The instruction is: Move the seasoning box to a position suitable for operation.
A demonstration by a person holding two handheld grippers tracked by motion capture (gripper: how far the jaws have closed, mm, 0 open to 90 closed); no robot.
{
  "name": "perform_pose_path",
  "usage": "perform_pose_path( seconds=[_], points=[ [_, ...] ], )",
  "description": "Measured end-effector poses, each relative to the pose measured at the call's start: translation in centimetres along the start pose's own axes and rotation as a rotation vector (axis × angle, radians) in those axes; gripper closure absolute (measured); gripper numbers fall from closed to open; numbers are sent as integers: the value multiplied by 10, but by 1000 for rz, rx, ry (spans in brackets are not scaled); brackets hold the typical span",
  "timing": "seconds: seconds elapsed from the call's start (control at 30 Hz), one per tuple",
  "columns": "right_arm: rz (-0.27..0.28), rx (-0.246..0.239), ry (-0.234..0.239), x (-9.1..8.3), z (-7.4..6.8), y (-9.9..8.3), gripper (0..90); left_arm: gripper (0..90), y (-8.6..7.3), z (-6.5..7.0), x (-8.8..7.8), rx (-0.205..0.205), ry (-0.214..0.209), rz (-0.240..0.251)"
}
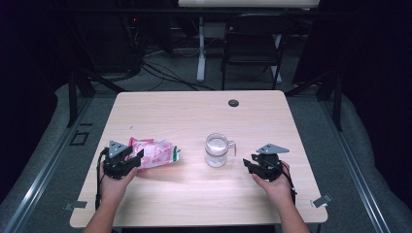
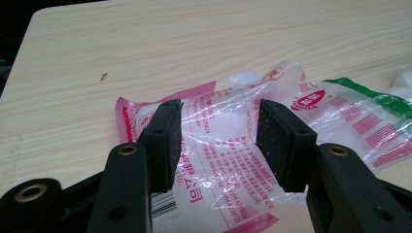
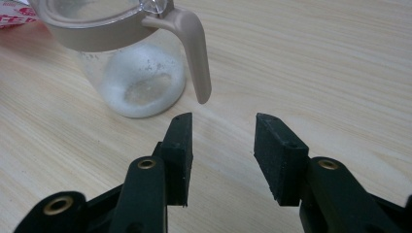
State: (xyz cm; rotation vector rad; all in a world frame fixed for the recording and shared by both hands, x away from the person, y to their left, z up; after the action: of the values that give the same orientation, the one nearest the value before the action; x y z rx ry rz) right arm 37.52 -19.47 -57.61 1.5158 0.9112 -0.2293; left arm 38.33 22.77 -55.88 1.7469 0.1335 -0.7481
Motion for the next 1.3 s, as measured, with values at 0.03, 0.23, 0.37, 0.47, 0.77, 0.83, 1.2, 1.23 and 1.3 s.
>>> perform_pose_path(
  seconds=[0.03,0.23,0.37,0.47,0.77,0.83,1.2,1.23,1.3],
  points=[
    [-2,-5,5,1,-1,1,588,520,-1,0,-2,0,0,4],
    [-1,-7,25,9,-7,6,591,523,-7,-4,-10,-40,-1,5],
    [-3,-8,41,15,-11,11,591,522,-13,-9,-16,-58,11,4],
    [-15,-26,49,22,-15,14,593,522,-18,-12,-21,-66,22,-4],
    [-19,-54,62,40,-26,23,611,522,-32,-22,-38,-85,72,-12],
    [-21,-56,37,44,-24,25,637,523,-34,-24,-41,-89,75,-19],
    [-60,-41,16,61,-18,27,761,528,-37,-23,-44,-87,85,-21],
    [-60,-51,8,61,-18,27,764,528,-37,-23,-43,-86,82,-23],
    [-57,-58,4,61,-19,27,771,528,-37,-21,-44,-81,74,-30]
  ],
)
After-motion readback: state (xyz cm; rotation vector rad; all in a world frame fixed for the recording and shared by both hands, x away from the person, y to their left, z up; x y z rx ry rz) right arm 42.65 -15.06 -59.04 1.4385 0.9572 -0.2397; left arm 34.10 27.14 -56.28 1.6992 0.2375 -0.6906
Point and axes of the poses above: each handheld gripper's, and its own axes: x roughly forward along the jaws, y roughly out of its top, z roughly to its right, the point moved 6 cm from there along x, roughly forward along the jaws, and after that the axes turned 10 degrees about x, right-handed, at the moved point
